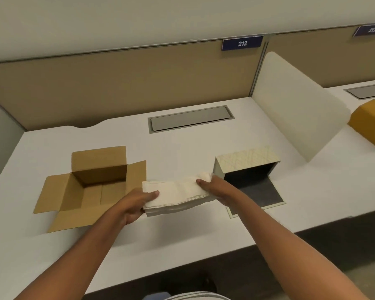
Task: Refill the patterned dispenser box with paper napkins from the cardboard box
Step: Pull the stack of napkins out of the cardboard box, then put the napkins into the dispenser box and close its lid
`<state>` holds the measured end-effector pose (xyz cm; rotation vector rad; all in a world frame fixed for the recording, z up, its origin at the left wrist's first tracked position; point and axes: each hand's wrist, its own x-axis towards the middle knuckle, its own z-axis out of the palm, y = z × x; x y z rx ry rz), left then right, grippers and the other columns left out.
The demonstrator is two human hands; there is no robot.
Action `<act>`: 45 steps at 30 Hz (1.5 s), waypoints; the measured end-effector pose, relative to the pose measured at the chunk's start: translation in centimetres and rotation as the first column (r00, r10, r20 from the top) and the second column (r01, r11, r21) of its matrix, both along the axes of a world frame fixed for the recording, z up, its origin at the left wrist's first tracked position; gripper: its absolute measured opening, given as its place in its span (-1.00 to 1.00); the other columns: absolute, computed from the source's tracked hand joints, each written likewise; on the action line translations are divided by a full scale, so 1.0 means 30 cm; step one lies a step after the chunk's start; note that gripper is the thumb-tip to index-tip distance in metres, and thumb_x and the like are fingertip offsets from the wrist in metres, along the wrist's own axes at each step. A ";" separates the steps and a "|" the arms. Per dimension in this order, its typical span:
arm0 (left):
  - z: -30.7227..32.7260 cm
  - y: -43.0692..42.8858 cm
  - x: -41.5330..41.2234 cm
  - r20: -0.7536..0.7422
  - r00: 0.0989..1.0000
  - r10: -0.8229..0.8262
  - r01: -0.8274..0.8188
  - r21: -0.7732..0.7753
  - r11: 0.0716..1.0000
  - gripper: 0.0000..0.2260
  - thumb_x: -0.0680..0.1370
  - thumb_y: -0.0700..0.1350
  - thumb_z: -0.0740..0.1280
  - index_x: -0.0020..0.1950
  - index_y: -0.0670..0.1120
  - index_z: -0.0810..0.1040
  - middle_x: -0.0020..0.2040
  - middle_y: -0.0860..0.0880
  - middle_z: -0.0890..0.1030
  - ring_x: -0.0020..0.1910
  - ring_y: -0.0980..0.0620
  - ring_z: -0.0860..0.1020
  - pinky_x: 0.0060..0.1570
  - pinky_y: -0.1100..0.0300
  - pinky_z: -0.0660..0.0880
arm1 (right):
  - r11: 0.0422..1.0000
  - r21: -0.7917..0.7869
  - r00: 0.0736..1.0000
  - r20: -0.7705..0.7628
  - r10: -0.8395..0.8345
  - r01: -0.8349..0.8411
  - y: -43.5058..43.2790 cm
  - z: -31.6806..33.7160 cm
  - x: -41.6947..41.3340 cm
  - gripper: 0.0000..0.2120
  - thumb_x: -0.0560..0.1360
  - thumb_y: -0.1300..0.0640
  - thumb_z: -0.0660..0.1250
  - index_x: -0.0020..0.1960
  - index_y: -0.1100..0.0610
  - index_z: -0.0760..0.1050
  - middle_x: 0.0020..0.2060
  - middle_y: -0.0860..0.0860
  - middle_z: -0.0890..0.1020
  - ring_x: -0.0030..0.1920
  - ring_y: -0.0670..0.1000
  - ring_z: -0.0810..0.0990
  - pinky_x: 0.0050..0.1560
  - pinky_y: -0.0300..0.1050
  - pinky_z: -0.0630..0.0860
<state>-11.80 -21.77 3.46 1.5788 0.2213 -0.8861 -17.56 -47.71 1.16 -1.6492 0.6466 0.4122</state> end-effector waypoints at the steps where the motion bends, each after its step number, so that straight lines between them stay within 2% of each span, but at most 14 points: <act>1: -0.015 -0.017 0.000 -0.021 0.999 -0.045 0.045 -0.016 0.999 -0.71 0.54 -0.29 0.31 0.26 -0.21 0.50 0.13 -0.14 0.63 0.07 -0.09 0.59 0.00 0.09 0.52 | 1.000 0.018 1.000 -0.008 -0.004 0.005 -0.027 0.000 -0.016 -0.23 0.36 -0.24 0.39 0.39 0.21 0.34 0.22 0.06 0.55 0.19 0.07 0.55 0.25 0.00 0.50; 4: -0.064 -0.079 -0.007 -0.040 0.994 -0.101 0.101 0.002 0.995 -0.64 0.52 -0.32 0.33 0.32 -0.28 0.43 0.22 -0.21 0.58 0.17 -0.15 0.56 0.03 0.08 0.52 | 0.999 -0.021 0.999 -0.026 -0.030 0.030 -0.092 0.002 -0.060 -0.48 0.53 -0.06 0.33 0.35 0.23 0.39 0.20 0.08 0.57 0.15 0.07 0.57 0.21 -0.02 0.51; 7: -0.103 -0.158 -0.020 -0.015 0.993 -0.113 0.114 0.055 0.992 -0.59 0.50 -0.31 0.37 0.32 -0.31 0.40 0.23 -0.23 0.56 0.19 -0.18 0.55 0.17 0.02 0.49 | 0.995 -0.070 0.996 -0.044 -0.079 0.076 -0.133 0.007 -0.101 -0.51 0.55 -0.03 0.31 0.36 0.24 0.37 0.19 0.10 0.56 0.17 0.10 0.55 0.30 0.07 0.47; 10: -0.140 -0.225 -0.032 0.015 0.987 -0.160 0.158 0.092 0.983 -0.41 0.36 -0.12 0.47 0.33 -0.25 0.39 0.25 -0.20 0.55 0.19 -0.15 0.55 0.29 -0.05 0.45 | 0.988 -0.104 0.988 -0.088 -0.124 0.115 -0.174 0.003 -0.145 -0.50 0.56 -0.03 0.30 0.38 0.23 0.32 0.24 0.10 0.51 0.21 0.11 0.50 0.29 0.04 0.45; 11: -0.147 -0.250 -0.036 0.024 0.985 -0.173 0.170 0.085 0.982 -0.39 0.35 -0.11 0.47 0.33 -0.24 0.37 0.26 -0.19 0.54 0.19 -0.14 0.54 0.29 -0.05 0.45 | 0.985 -0.109 0.986 -0.087 -0.142 0.132 -0.185 0.009 -0.162 -0.50 0.57 -0.02 0.29 0.39 0.22 0.31 0.24 0.10 0.50 0.22 0.11 0.49 0.29 0.04 0.45; 14: -0.166 -0.331 -0.049 0.047 0.980 -0.195 0.190 0.093 0.977 -0.52 0.49 -0.19 0.40 0.35 -0.26 0.33 0.26 -0.19 0.51 0.22 -0.14 0.51 0.24 0.05 0.45 | 0.972 -0.142 0.977 -0.082 -0.199 0.186 -0.236 0.004 -0.200 -0.49 0.56 -0.03 0.29 0.41 0.20 0.31 0.25 0.09 0.50 0.21 0.11 0.50 0.30 0.03 0.44; 17: -0.181 -0.409 -0.069 0.046 0.977 -0.208 0.202 0.116 0.973 -0.53 0.51 -0.19 0.38 0.35 -0.28 0.31 0.28 -0.16 0.49 0.20 -0.11 0.50 0.15 0.11 0.44 | 0.963 -0.157 0.970 -0.072 -0.233 0.220 -0.292 -0.002 -0.228 -0.50 0.55 -0.03 0.31 0.39 0.19 0.33 0.23 0.09 0.52 0.20 0.12 0.52 0.32 0.07 0.44; 23: -0.219 -0.546 -0.082 0.035 0.978 -0.207 0.200 0.138 0.970 -0.48 0.51 -0.17 0.39 0.39 -0.26 0.30 0.31 -0.19 0.47 0.23 -0.14 0.48 0.17 0.10 0.45 | 0.960 -0.138 0.965 -0.065 -0.254 0.244 -0.438 -0.054 -0.234 -0.51 0.53 -0.02 0.34 0.35 0.23 0.37 0.19 0.12 0.54 0.18 0.16 0.54 0.33 0.14 0.44; 26: -0.243 -0.631 -0.103 0.026 0.980 -0.198 0.192 0.142 0.971 -0.49 0.51 -0.14 0.39 0.39 -0.22 0.30 0.31 -0.16 0.47 0.24 -0.13 0.48 0.16 0.09 0.47 | 0.963 -0.109 0.965 -0.061 -0.255 0.247 -0.533 -0.086 -0.233 -0.54 0.53 0.00 0.35 0.31 0.25 0.39 0.15 0.14 0.56 0.16 0.16 0.55 0.30 0.09 0.48; 30: -0.276 -0.753 -0.154 0.008 0.989 -0.148 0.146 0.155 0.977 -0.49 0.50 -0.10 0.39 0.38 -0.18 0.30 0.31 -0.13 0.46 0.24 -0.12 0.47 0.22 0.02 0.48 | 0.970 -0.061 0.969 -0.069 -0.238 0.234 -0.683 -0.135 -0.243 -0.60 0.54 0.04 0.35 0.28 0.22 0.39 0.11 0.13 0.59 0.11 0.14 0.58 0.14 -0.01 0.53; 33: -0.296 -0.852 -0.196 -0.014 0.997 -0.081 0.083 0.141 0.987 -0.50 0.53 -0.11 0.36 0.40 -0.18 0.28 0.34 -0.12 0.45 0.26 -0.10 0.46 0.22 0.08 0.44 | 0.978 -0.021 0.975 -0.073 -0.209 0.208 -0.784 -0.175 -0.238 -0.54 0.53 0.03 0.36 0.33 0.26 0.40 0.17 0.16 0.59 0.16 0.17 0.57 0.20 0.04 0.53; 37: -0.302 -0.952 -0.234 0.023 0.999 0.028 -0.032 0.190 0.981 -0.52 0.58 -0.13 0.29 0.44 -0.18 0.22 0.34 -0.11 0.42 0.31 -0.10 0.41 0.21 0.14 0.38 | 0.977 0.000 0.974 -0.078 -0.212 0.212 -0.852 -0.219 -0.215 -0.55 0.53 0.04 0.36 0.32 0.27 0.40 0.18 0.16 0.58 0.17 0.17 0.58 0.26 0.10 0.51; 41: -0.315 -0.988 -0.232 0.033 0.991 0.127 -0.132 0.213 0.968 -0.56 0.60 -0.08 0.25 0.43 -0.19 0.25 0.31 -0.11 0.43 0.22 -0.06 0.43 0.17 0.14 0.39 | 0.981 0.024 0.977 -0.095 -0.192 0.195 -0.860 -0.257 -0.170 -0.59 0.56 0.04 0.32 0.32 0.21 0.37 0.20 0.11 0.55 0.19 0.15 0.55 0.28 0.11 0.49; 45: -0.348 -1.002 -0.211 0.049 0.988 0.143 -0.152 0.291 0.945 -0.50 0.59 0.00 0.26 0.44 -0.18 0.23 0.38 -0.15 0.37 0.30 -0.12 0.40 0.18 0.10 0.40 | 0.979 -0.022 0.975 -0.091 -0.205 0.204 -0.854 -0.298 -0.153 -0.60 0.56 0.03 0.29 0.33 0.19 0.36 0.21 0.09 0.52 0.19 0.12 0.52 0.22 0.05 0.51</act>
